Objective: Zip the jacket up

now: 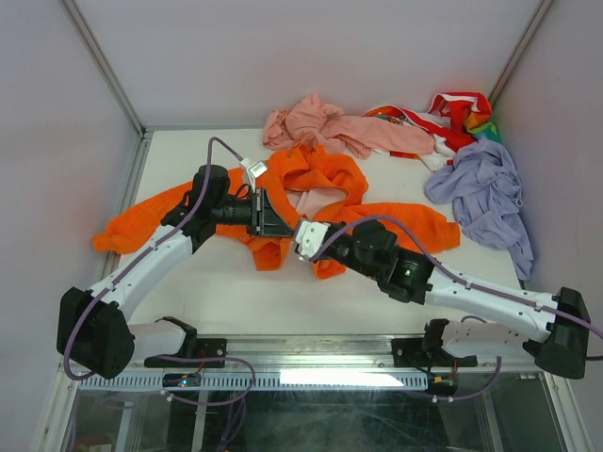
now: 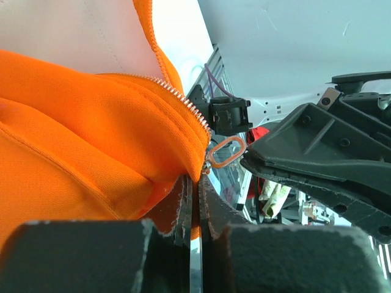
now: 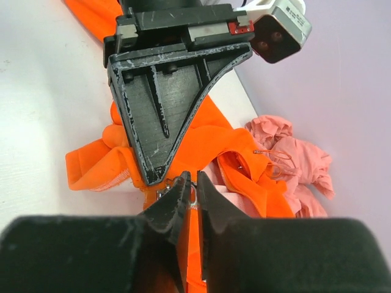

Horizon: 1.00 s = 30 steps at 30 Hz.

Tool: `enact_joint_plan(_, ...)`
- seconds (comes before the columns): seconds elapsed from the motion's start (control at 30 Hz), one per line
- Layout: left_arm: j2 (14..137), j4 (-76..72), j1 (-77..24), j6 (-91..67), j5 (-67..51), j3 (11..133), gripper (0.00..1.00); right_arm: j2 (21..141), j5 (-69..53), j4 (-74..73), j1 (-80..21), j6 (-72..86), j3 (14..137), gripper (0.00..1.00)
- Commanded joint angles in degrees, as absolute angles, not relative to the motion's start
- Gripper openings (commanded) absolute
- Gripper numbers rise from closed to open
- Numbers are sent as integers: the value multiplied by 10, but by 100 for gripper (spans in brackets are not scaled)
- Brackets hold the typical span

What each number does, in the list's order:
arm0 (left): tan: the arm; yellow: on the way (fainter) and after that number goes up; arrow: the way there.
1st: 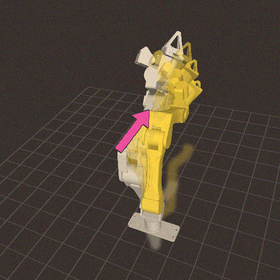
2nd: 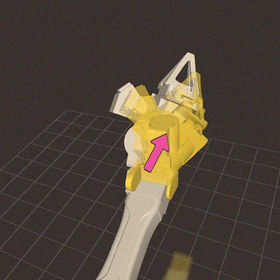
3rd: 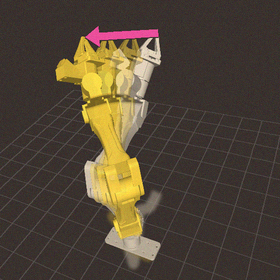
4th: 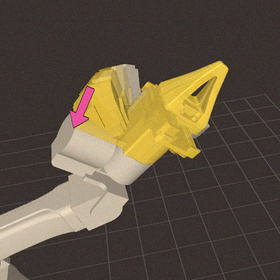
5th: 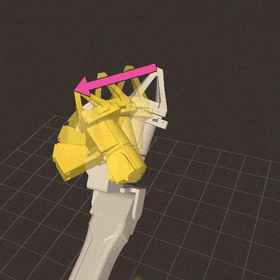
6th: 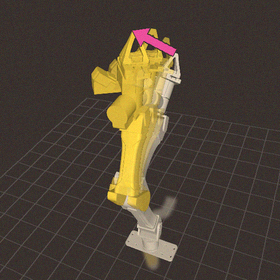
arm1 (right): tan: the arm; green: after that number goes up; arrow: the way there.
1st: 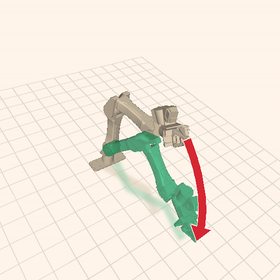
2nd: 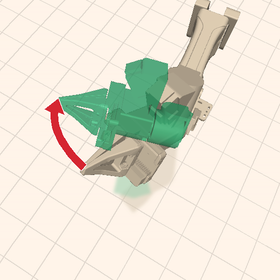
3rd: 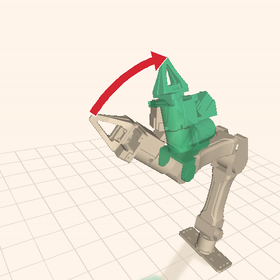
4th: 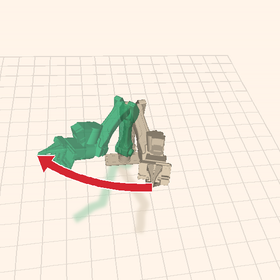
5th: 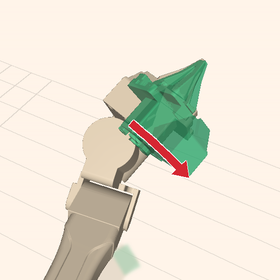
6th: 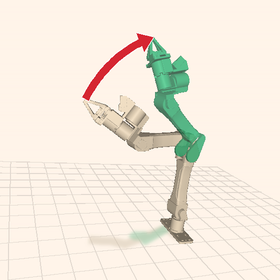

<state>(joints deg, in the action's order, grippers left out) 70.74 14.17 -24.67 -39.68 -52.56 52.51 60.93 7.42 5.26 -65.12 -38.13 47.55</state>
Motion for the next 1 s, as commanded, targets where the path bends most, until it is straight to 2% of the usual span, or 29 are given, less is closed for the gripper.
enact_joint_plan(0.0, 685, 134, -246, -389, -534, 527, 0, 618, 35, 43, -637, -340, 508, 9)
enact_joint_plan(0.23, 687, 135, -245, -383, -533, 530, 0, 628, -41, 12, -594, -287, 524, 15)
enact_joint_plan(0.43, 687, 135, -246, -374, -533, 528, 0, 625, -189, -38, -524, -236, 545, 21)
enact_joint_plan(0.57, 684, 134, -246, -364, -533, 527, 0, 622, -299, -29, -459, -160, 544, 29)
enact_joint_plan(0.73, 680, 135, -246, -354, -535, 522, 0, 631, -436, 11, -379, -48, 546, 47)
enact_joint_plan(0.97, 668, 133, -246, -347, -537, 520, 0, 682, -563, 76, -328, 41, 551, 48)
